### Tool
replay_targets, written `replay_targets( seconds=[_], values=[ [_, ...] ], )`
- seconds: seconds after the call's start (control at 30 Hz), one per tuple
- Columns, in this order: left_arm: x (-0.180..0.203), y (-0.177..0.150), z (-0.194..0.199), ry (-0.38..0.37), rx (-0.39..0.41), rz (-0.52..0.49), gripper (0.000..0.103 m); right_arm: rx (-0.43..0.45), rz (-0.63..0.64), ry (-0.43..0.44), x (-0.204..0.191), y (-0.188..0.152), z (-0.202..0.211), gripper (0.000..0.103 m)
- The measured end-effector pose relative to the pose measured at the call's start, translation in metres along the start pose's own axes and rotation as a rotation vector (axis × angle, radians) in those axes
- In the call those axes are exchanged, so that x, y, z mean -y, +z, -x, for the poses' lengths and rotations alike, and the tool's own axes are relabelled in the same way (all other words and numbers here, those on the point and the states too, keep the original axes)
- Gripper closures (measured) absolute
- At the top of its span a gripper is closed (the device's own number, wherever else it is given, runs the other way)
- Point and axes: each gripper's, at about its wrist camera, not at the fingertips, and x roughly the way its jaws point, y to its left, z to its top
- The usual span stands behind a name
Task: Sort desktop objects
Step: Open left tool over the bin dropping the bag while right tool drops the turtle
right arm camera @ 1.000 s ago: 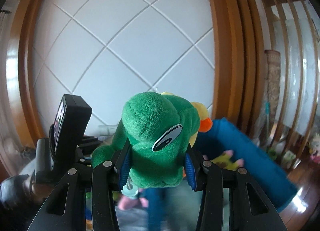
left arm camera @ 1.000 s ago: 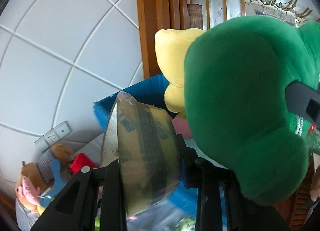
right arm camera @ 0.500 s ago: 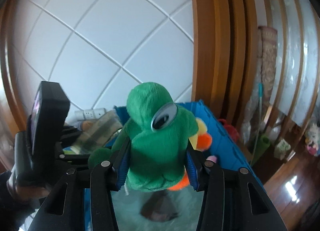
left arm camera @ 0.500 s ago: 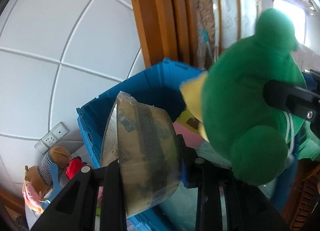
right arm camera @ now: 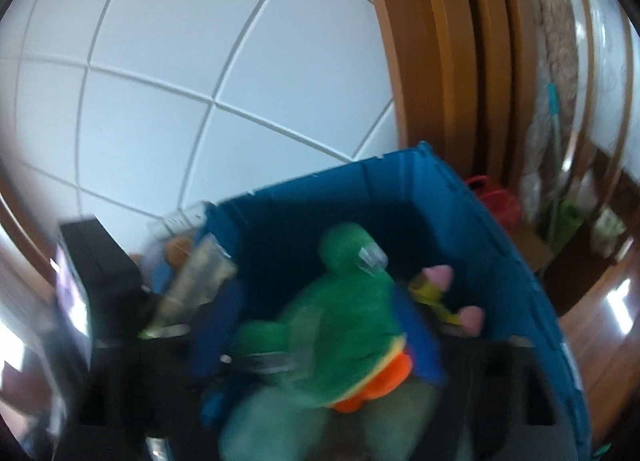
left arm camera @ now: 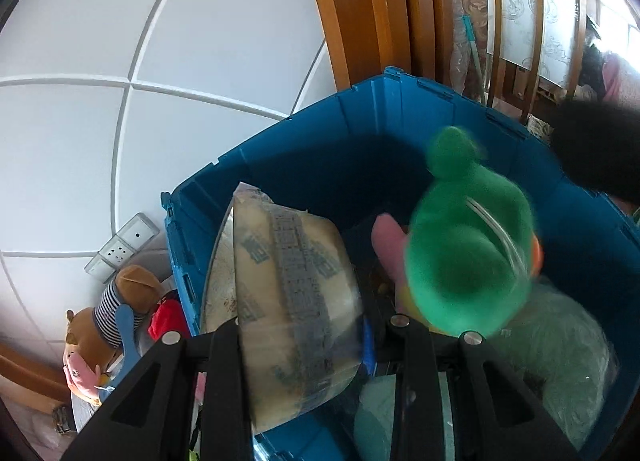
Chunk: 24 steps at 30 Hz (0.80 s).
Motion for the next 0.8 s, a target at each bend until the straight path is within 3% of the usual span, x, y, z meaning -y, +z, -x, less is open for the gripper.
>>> replay_targets(
  seconds=[0.13,0.23,0.27,0.3,0.37,0.53,0.8],
  values=[
    [-0.001,0.005,-0.001,-0.026,-0.012,0.008,0.074,0.010,0.035,0.037,-0.014,0.007,0.011,0.000],
    [-0.003,0.007,-0.007,-0.061,-0.030,0.023,0.067,0.003,0.042,0.044,-0.014,0.008,0.015,0.000],
    [-0.003,0.008,-0.008,-0.072,-0.036,0.028,0.054,0.003,0.045,0.044,-0.015,0.007,0.017,0.000],
    [-0.004,0.008,-0.010,-0.084,-0.041,0.033,0.031,0.002,0.048,0.044,-0.017,0.007,0.020,0.000],
    [-0.005,0.010,-0.014,-0.107,-0.053,0.043,0.000,0.002,0.051,0.043,-0.014,0.006,0.021,0.000],
    [-0.006,0.014,-0.016,-0.146,-0.051,0.067,0.000,0.000,0.043,0.040,-0.004,0.004,0.025,0.000],
    [-0.004,0.000,0.014,-0.116,0.016,0.039,0.000,0.011,0.011,0.044,0.009,0.000,0.033,0.000]
  ],
)
